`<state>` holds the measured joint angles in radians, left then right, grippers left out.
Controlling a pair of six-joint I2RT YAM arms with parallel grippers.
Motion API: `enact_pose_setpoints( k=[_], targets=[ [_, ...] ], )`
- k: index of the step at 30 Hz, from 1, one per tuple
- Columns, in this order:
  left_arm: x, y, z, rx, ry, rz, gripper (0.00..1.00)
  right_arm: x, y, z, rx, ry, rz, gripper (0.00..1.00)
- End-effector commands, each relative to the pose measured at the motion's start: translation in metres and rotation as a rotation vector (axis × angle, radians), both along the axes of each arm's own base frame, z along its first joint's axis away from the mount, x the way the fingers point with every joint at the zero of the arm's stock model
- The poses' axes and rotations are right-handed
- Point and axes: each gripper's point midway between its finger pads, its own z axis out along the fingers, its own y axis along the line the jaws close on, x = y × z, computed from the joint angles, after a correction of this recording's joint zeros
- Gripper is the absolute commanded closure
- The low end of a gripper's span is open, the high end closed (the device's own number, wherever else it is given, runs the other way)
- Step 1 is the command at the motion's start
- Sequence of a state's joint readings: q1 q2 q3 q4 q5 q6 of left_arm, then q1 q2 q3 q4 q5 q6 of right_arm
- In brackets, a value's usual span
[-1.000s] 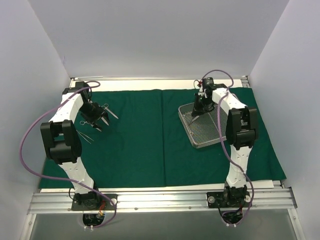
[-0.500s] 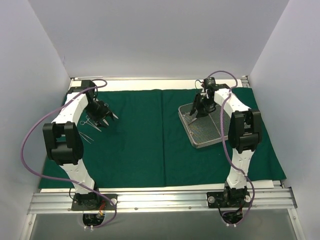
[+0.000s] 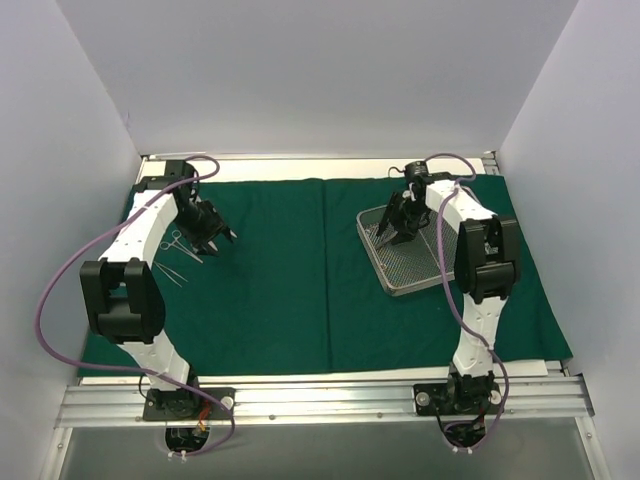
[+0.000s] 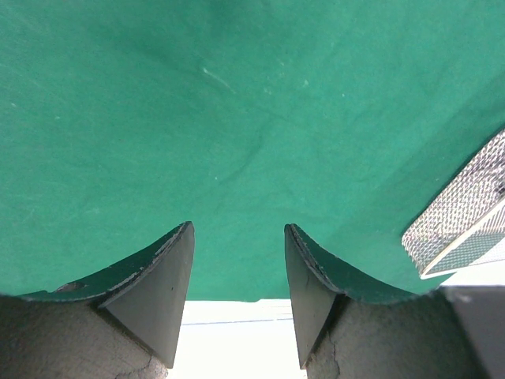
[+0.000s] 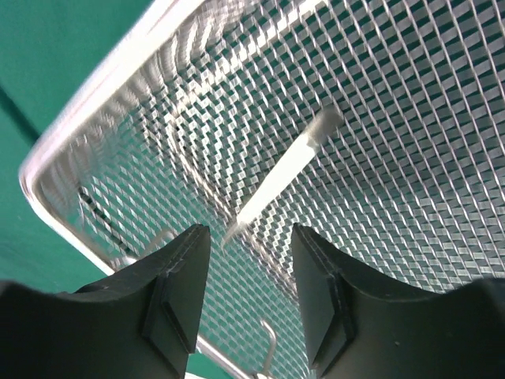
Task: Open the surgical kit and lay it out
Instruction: Pick up the medical item from the container, then place the medical item in the surgical kit.
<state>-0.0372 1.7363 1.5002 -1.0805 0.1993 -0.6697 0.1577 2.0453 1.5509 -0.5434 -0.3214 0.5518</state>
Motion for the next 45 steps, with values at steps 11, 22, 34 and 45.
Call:
enact_pose_setpoints(
  k=[11, 22, 34, 45],
  targets=[
    [-0.010, -0.014, 0.030, -0.035, -0.094, -0.039, 0.42, 0.002, 0.003, -0.020, -0.183, 0.083, -0.004, 0.59],
    [-0.020, -0.022, 0.048, -0.012, -0.152, -0.128, 0.42, -0.014, -0.012, -0.025, -0.274, 0.114, 0.005, 0.87],
    [-0.009, -0.079, 0.094, -0.209, -0.359, -0.290, 0.42, 0.033, -0.034, 0.068, -0.245, -0.184, 0.126, 1.00],
    [-0.015, -0.128, 0.155, -0.586, -0.570, -0.369, 0.35, -0.035, 0.159, 0.183, 0.413, -0.502, 0.615, 1.00]
  ],
)
